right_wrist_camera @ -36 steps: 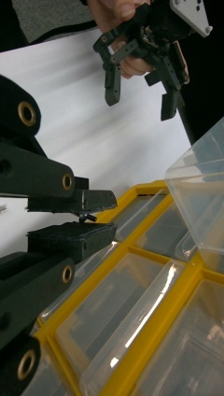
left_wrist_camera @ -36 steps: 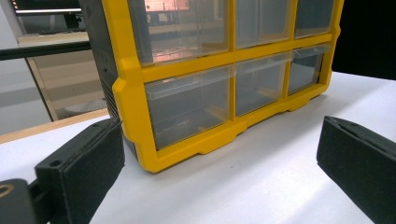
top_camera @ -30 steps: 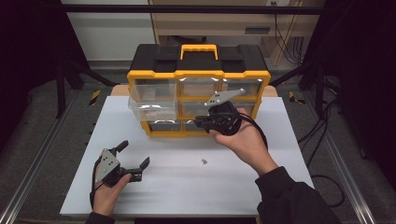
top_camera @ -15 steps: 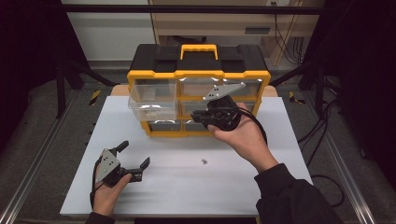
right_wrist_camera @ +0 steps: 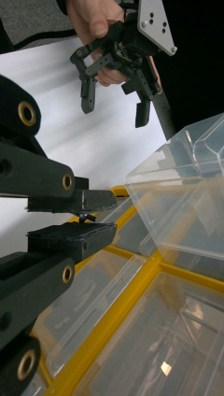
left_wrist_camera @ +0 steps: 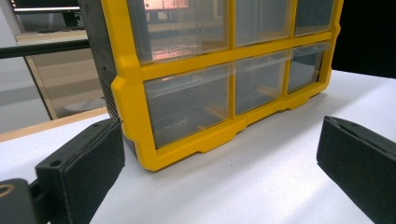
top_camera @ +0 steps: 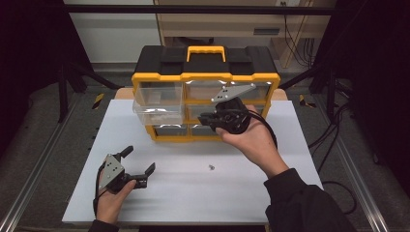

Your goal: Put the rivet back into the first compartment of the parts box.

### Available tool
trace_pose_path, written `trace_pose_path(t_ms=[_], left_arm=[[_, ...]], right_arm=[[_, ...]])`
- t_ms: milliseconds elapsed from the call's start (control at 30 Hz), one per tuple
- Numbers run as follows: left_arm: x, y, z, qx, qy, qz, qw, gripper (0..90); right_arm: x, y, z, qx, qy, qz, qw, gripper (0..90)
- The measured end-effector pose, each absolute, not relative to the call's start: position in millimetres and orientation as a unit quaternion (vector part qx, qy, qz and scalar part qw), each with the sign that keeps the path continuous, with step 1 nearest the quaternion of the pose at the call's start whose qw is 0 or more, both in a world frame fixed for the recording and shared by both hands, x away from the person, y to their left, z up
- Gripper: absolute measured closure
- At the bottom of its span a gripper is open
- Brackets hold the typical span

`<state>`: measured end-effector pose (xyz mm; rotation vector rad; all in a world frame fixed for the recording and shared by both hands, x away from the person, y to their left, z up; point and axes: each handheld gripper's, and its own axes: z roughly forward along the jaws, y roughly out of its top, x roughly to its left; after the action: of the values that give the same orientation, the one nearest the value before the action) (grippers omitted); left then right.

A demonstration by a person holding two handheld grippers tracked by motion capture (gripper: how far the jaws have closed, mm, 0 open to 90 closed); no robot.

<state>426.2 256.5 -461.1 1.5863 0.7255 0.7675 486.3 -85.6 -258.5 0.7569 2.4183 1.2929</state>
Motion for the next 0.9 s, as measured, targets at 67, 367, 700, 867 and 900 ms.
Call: trace_pose_path(t_ms=[67, 367, 700, 867, 900], left_arm=[[426.4, 256.6, -461.3, 0.679, 0.311, 0.328, 0.578, 0.9], [426.0, 256.4, -461.1, 0.678, 0.312, 0.328, 0.579, 0.9], [426.1, 256.9, -461.1, 0.678, 0.313, 0.327, 0.579, 0.9], [425.8, 256.6, -461.0, 0.678, 0.313, 0.327, 0.58, 0.9], [425.8, 256.5, -460.9, 0.677, 0.313, 0.327, 0.58, 0.9]], right_arm=[[486.5, -85.2, -256.9, 0.261, 0.84, 0.451, 0.15, 82.5], [484.2, -82.4, -240.0, 0.256, 0.836, 0.46, 0.158, 82.4], [485.2, -79.3, -233.7, 0.253, 0.835, 0.462, 0.158, 82.5], [483.8, -79.9, -229.1, 0.251, 0.833, 0.466, 0.161, 82.4], [483.5, -79.9, -228.3, 0.252, 0.832, 0.467, 0.162, 82.5]])
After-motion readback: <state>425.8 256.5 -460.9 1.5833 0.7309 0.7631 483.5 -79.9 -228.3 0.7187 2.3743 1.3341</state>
